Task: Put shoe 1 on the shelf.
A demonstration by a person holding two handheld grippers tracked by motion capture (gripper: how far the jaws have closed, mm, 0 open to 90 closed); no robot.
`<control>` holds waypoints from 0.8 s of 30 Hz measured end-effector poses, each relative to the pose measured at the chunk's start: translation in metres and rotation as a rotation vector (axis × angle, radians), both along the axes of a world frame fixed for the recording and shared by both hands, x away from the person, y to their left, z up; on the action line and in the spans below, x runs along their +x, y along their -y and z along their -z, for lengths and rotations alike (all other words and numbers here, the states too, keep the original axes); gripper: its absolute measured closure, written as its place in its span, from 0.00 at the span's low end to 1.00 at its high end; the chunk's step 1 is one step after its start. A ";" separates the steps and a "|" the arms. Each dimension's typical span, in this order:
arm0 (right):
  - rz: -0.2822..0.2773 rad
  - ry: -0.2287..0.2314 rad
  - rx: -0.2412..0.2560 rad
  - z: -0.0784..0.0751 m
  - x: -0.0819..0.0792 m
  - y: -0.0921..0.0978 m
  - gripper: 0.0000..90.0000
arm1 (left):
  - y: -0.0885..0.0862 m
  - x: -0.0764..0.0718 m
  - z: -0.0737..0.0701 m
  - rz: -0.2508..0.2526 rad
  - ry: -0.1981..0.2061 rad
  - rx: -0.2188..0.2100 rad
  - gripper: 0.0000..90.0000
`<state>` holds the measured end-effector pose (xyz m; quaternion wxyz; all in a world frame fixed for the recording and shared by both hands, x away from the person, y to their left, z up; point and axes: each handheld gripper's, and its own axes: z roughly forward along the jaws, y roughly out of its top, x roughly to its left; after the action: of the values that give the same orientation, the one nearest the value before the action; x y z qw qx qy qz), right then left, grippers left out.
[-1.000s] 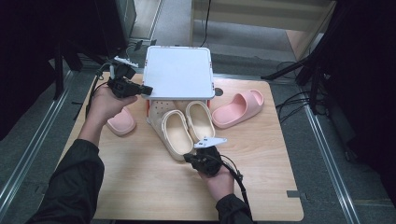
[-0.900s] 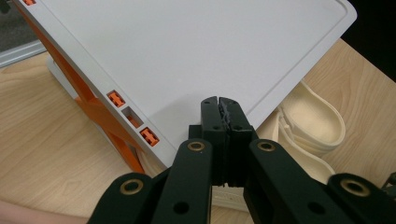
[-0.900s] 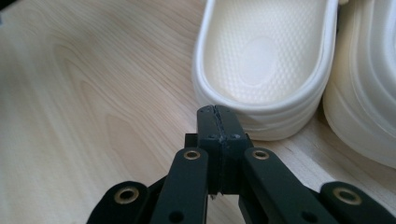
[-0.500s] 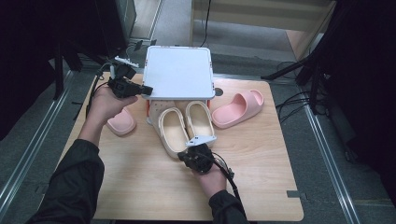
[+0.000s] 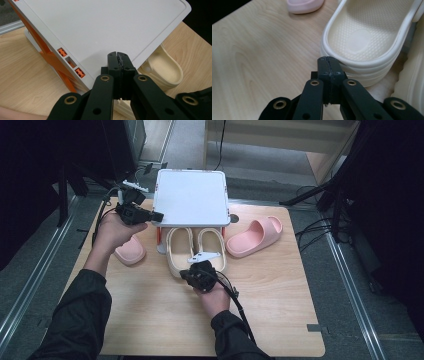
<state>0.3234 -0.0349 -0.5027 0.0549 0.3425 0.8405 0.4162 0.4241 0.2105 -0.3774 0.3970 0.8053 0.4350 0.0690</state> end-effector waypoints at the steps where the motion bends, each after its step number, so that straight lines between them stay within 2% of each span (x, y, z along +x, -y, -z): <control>1: 0.002 -0.005 -0.002 -0.001 0.003 -0.002 1.00 | 0.000 0.000 0.000 0.000 -0.002 -0.002 0.99; 4: 0.027 -0.020 0.034 -0.001 0.010 -0.008 1.00 | 0.000 0.000 0.000 -0.005 -0.007 -0.004 0.99; 6: 0.049 -0.016 0.037 -0.004 0.017 -0.013 1.00 | 0.000 0.000 0.000 -0.004 -0.008 -0.003 0.99; 8: 0.046 -0.027 0.052 -0.007 0.023 -0.019 1.00 | 0.000 0.000 0.000 -0.007 -0.009 -0.005 0.99; 13: 0.059 -0.021 0.030 -0.012 0.034 -0.032 1.00 | -0.001 0.000 0.000 -0.009 -0.010 -0.009 0.99; 19: 0.058 -0.027 0.019 -0.011 0.032 -0.031 1.00 | -0.001 0.000 0.000 -0.006 -0.007 -0.006 0.99; 22: 0.047 -0.035 0.031 -0.008 0.023 -0.027 1.00 | -0.001 0.000 0.000 -0.011 -0.010 -0.010 0.99; 24: 0.040 -0.019 0.024 -0.003 0.015 -0.021 1.00 | 0.000 0.000 0.000 -0.012 -0.011 -0.010 0.99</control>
<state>0.3383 -0.0135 -0.4992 0.0512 0.3638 0.8290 0.4216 0.4242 0.2109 -0.3774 0.3981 0.8010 0.4424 0.0646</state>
